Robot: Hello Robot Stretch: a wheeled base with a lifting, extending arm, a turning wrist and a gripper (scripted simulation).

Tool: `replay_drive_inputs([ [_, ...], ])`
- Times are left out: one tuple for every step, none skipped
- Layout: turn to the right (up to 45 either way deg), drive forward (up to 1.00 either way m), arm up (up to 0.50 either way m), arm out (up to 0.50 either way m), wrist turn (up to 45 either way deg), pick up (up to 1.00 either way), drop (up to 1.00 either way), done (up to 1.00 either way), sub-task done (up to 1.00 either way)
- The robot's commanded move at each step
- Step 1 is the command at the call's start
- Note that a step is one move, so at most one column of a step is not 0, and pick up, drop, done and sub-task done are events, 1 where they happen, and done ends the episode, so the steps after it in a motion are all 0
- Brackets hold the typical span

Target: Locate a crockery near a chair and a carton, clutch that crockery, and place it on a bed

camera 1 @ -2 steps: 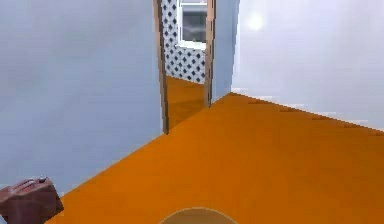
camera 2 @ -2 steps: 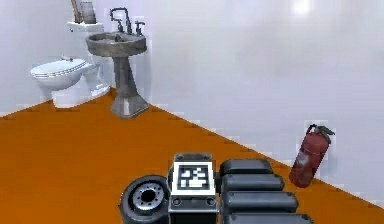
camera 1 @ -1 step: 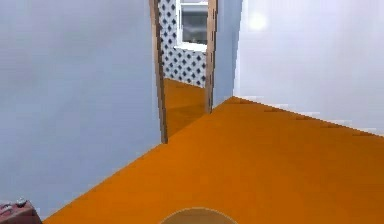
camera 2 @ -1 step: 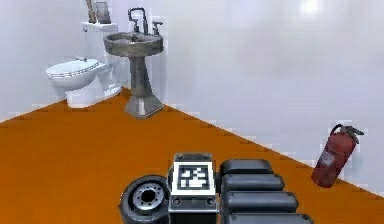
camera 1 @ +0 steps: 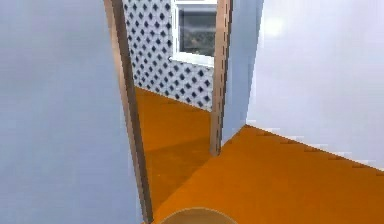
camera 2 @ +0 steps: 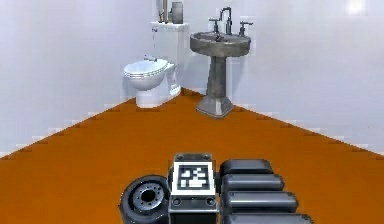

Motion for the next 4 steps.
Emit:
replay_drive_inputs([
  [6.0,0.0,0.0,0.0,0.0,0.0,0.0,0.0,0.0],
  [0.0,0.95,0.0,0.0,0.0,0.0,0.0,0.0,0.0],
  [18.0,0.0,0.0,0.0,0.0,0.0,0.0,0.0,0.0],
  [0.0,0.35,0.0,0.0,0.0,0.0,0.0,0.0,0.0],
])
